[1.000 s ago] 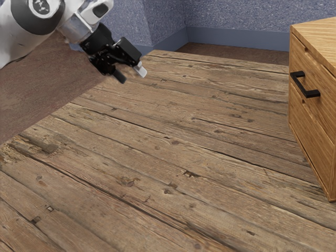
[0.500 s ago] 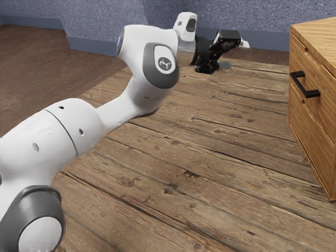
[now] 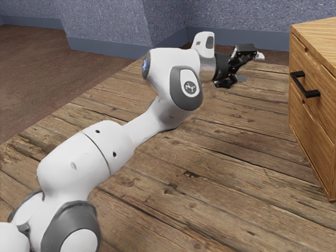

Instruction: Pull the drawer handle with one arm to open the drawer

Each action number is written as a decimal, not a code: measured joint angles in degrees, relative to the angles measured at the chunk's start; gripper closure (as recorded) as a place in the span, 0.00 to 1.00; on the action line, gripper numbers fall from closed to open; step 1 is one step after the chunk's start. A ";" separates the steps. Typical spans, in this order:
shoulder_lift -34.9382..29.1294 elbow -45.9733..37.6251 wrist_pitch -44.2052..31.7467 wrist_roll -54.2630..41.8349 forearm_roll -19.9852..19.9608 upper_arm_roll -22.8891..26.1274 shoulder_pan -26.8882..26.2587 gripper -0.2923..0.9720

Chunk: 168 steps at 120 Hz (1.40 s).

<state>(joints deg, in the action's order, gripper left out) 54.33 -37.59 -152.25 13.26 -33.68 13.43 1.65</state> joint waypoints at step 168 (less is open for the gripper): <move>-7.78 -11.02 6.09 17.34 3.20 -14.62 -13.27 0.25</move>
<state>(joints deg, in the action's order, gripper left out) 46.55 -48.61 -146.17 30.59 -30.47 -1.19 -11.61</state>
